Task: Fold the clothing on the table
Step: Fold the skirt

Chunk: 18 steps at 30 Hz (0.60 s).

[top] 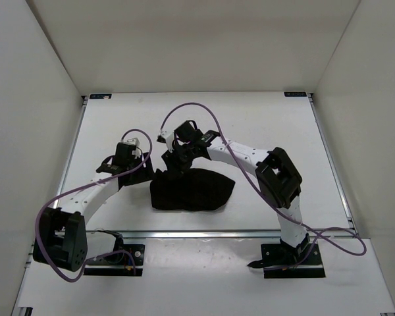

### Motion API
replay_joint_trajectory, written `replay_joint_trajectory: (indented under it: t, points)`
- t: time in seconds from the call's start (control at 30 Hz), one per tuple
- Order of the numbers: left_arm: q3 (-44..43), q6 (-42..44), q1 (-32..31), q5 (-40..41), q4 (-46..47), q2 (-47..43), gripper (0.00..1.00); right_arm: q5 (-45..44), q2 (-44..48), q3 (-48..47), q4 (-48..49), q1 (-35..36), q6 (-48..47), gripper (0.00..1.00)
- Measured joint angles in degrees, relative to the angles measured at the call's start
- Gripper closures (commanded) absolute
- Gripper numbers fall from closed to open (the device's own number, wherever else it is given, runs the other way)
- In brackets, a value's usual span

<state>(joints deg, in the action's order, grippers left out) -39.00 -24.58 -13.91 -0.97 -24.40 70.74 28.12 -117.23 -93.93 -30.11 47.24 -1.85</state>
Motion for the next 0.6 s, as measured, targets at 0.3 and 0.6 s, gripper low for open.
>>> replay_joint_trajectory:
  t: [0.3, 0.6]
  points:
    - [0.0, -2.3, 2.9, -1.4, 0.0, 0.0, 0.18, 0.9, -1.9, 1.3, 1.3, -1.2, 2.5, 1.00]
    - [0.8, -4.5, 4.7, -8.7, 3.9, 0.3, 0.20, 0.3, 4.3, 10.6, 2.8, -6.2, 3.6, 1.00]
